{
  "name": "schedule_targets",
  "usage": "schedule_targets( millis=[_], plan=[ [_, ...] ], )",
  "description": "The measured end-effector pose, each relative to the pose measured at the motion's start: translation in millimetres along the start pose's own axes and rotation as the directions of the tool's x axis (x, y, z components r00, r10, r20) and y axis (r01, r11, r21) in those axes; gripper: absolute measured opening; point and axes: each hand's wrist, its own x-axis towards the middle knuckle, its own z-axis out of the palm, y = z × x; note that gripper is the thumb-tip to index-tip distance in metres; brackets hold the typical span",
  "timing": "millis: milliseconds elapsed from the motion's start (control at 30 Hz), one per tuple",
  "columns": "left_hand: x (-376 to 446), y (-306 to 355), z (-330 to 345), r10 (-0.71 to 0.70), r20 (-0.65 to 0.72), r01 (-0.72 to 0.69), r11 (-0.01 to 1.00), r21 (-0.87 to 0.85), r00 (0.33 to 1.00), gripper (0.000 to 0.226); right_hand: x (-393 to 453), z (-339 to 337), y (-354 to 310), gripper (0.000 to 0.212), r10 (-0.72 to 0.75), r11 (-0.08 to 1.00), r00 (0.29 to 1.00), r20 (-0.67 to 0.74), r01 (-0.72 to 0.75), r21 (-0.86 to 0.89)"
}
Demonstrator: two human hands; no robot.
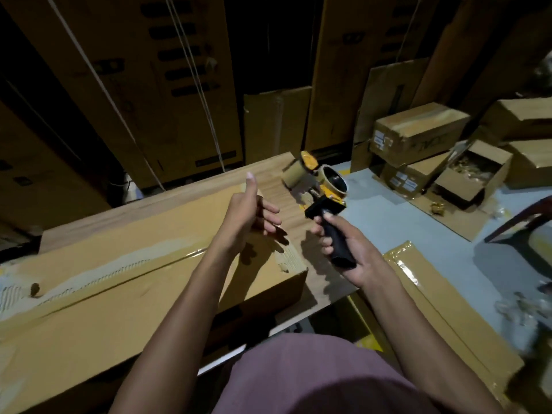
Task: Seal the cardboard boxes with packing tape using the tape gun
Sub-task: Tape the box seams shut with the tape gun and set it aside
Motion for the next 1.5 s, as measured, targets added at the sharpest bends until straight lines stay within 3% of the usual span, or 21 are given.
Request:
schedule_targets(
  millis=[133, 233, 400, 700, 833, 1000, 1200, 1367, 1433, 1500],
  plan=[
    [7.7, 11.8, -22.1, -0.123, 0.168, 0.133, 0.990, -0.048, 0.978, 0.105, -5.9, 19.8, 21.5, 0.015, -0.146, 0.912, 0.987, -0.069, 0.107, -0.396],
    [9.2, 13.9, -42.6, -0.195, 0.265, 0.203, 0.979, -0.006, 0.944, 0.101, -8.9, 28.1, 35.4, 0.017, -0.250, 0.823, 0.967, -0.055, 0.183, -0.537],
    [6.3, 11.7, -62.6, -0.215, 0.397, 0.250, 0.968, -0.037, 0.892, 0.082, -16.3, 43.4, 52.5, 0.022, -0.392, 0.733, 0.920, -0.016, 0.301, -0.609],
    [15.5, 14.9, -71.8, -0.243, 0.601, 0.400, 0.906, -0.140, 0.762, 0.053, -26.2, 52.5, 59.8, 0.019, -0.479, 0.731, 0.877, 0.025, 0.415, -0.542],
    [21.7, 22.3, -77.9, -0.262, 0.595, 0.407, 0.906, -0.121, 0.760, 0.043, -21.8, 53.5, 55.1, 0.021, -0.491, 0.725, 0.871, 0.027, 0.426, -0.541],
    [29.5, 29.4, -83.7, -0.320, 0.523, 0.352, 0.935, 0.040, 0.790, 0.036, -14.5, 45.1, 52.9, 0.015, -0.505, 0.689, 0.862, 0.044, 0.434, -0.581],
    [50.4, 23.6, -84.7, -0.367, 0.459, 0.434, 0.900, -0.046, 0.809, 0.016, 5.9, 36.1, 39.8, 0.020, -0.516, 0.680, 0.856, 0.013, 0.419, -0.602],
    [71.5, 34.2, -71.4, -0.376, 0.290, 0.422, 0.900, -0.111, 0.880, 0.010, 26.2, 34.2, 27.4, 0.020, -0.497, 0.640, 0.868, 0.011, 0.375, -0.671],
    [80.3, 39.4, -66.6, -0.342, 0.167, 0.352, 0.935, -0.032, 0.925, 0.009, 36.2, 32.4, 27.1, 0.020, -0.498, 0.601, 0.867, -0.001, 0.344, -0.722],
    [91.2, 40.9, -63.7, -0.218, 0.039, 0.212, 0.970, 0.121, 0.975, 0.012, 46.9, 30.6, 29.1, 0.026, -0.512, 0.552, 0.859, -0.017, 0.314, -0.772]
  ],
)
